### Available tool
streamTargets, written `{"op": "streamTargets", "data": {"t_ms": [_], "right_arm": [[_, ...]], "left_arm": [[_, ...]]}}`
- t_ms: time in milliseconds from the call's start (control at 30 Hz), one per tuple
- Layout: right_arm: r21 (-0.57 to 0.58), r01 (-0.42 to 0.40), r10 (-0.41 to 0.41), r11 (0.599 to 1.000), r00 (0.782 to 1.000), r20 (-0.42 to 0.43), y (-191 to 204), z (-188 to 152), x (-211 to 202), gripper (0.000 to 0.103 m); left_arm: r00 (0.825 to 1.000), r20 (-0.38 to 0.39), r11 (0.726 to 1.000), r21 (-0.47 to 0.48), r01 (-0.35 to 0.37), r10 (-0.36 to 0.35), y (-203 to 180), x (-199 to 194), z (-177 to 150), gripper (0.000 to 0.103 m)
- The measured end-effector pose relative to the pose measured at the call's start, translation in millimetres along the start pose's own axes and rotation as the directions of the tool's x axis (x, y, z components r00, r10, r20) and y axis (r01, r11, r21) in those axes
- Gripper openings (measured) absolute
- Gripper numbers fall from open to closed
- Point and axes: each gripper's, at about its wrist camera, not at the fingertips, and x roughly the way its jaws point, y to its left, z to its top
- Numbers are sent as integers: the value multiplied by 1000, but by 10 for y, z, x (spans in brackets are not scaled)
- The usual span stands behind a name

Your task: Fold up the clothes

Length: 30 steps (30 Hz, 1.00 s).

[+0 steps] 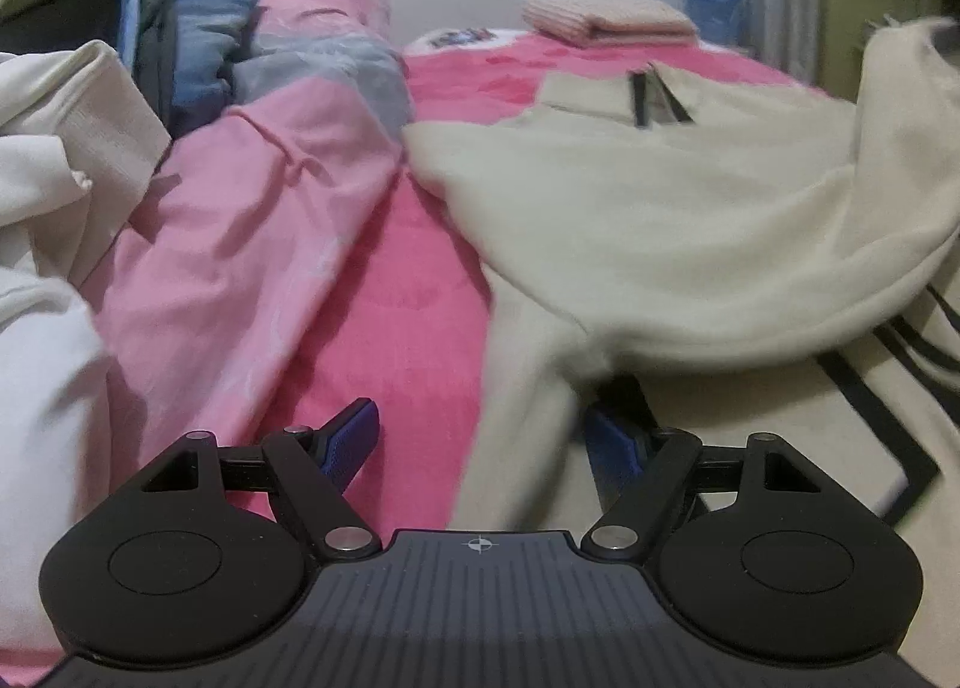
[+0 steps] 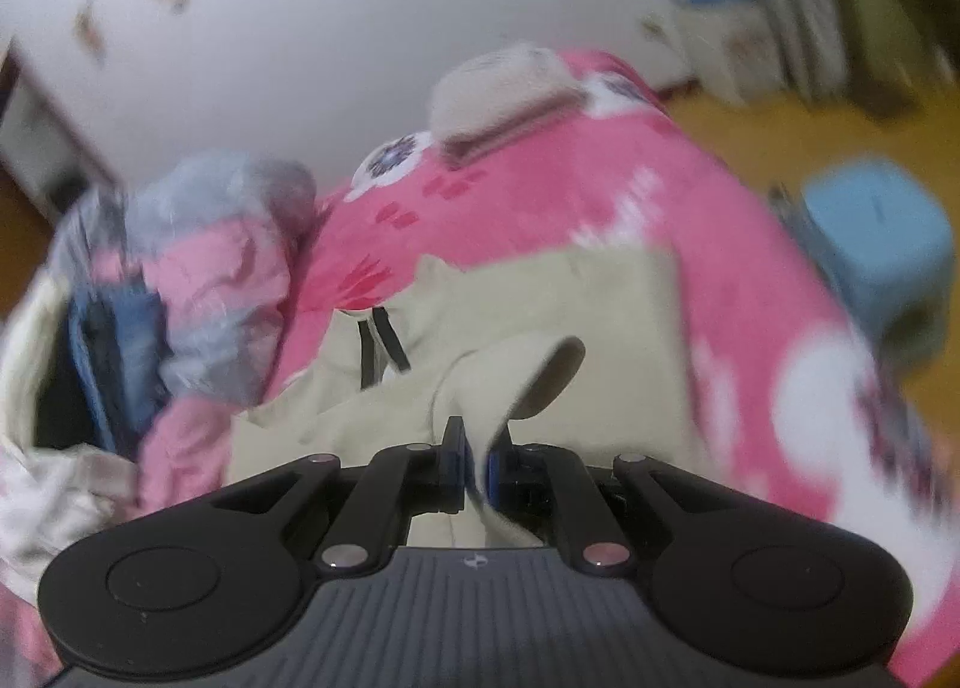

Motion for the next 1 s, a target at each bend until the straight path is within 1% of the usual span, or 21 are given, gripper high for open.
{"op": "streamTargets", "data": {"t_ms": [33, 100, 133, 167, 233, 267, 333, 367, 400, 433, 467, 567, 633, 700, 767, 833, 867, 900, 933, 967, 1000], "right_arm": [[-22, -8, 9, 1000, 1000, 13, 122, 195, 65, 7], [-63, -54, 59, 997, 994, 89, 355, 539, 47, 7], [-102, -79, 93, 992, 985, 146, 493, 694, -18, 7], [-148, -99, 128, 984, 970, 206, 616, 818, -102, 7], [-205, -122, 177, 971, 944, 278, 695, 933, -223, 7], [-220, -105, 167, 970, 944, 286, 660, 916, -222, 7], [-193, -22, 67, 981, 971, 230, 380, 729, -39, 7], [-180, 22, 15, 983, 980, 199, 234, 631, 58, 7], [-139, 76, -59, 987, 991, 121, -19, 466, 223, 7], [-98, 134, -131, 986, 991, 34, -285, 292, 397, 7], [-61, 183, -186, 981, 982, -44, -510, 133, 524, 7], [31, 198, -194, 980, 975, -108, -872, -93, 611, 7], [22, 167, -165, 986, 984, -61, -795, 21, 545, 7], [-27, 115, -115, 993, 993, 19, -615, 223, 423, 7], [-80, 76, -68, 994, 992, 105, -477, 398, 337, 7], [-101, 69, -53, 993, 987, 149, -458, 435, 315, 7], [-91, 83, -70, 992, 989, 132, -530, 394, 377, 7], [-87, 113, -105, 990, 990, 90, -624, 327, 496, 7], [-99, 171, -170, 980, 985, 20, -739, 195, 655, 7], [-100, 201, -205, 975, 978, -38, -836, 74, 775, 8], [-101, 226, -236, 969, 967, -95, -931, -46, 890, 12]], "left_arm": [[1000, 8, 1000, -8, -18, 18, -14, 35, 22, 76], [998, 33, 998, -27, -61, 62, -32, 26, 90, 76], [995, 51, 996, -34, -80, 81, -43, 9, 112, 76], [993, 69, 994, -42, -98, 100, -54, -9, 134, 76], [987, 93, 991, -46, -129, 133, -86, -36, 159, 76], [984, 98, 989, -41, -143, 146, -108, -44, 161, 76], [986, 73, 989, -36, -145, 147, -135, -9, 109, 76], [989, 51, 990, -31, -139, 140, -144, 20, 62, 76], [991, 29, 991, -26, -133, 133, -154, 49, 14, 76], [992, 26, 992, -26, -124, 124, -157, 59, -35, 76], [992, 30, 992, -22, -123, 124, -160, 54, -48, 76], [992, 36, 992, -10, -123, 124, -167, 41, -57, 76], [992, 34, 992, -12, -125, 125, -171, 31, -40, 76], [991, 36, 992, -17, -127, 127, -181, 13, -30, 76], [991, 38, 991, -22, -129, 129, -190, -6, -19, 76], [991, 29, 991, -35, -128, 129, -190, 14, -31, 76], [991, 24, 991, -41, -128, 129, -189, 24, -38, 76], [992, 21, 991, -46, -125, 126, -185, 28, -46, 76], [992, 18, 991, -51, -121, 122, -182, 32, -55, 76], [993, 19, 992, -52, -114, 115, -176, 25, -59, 76], [994, 19, 993, -52, -106, 107, -171, 17, -63, 76]]}}
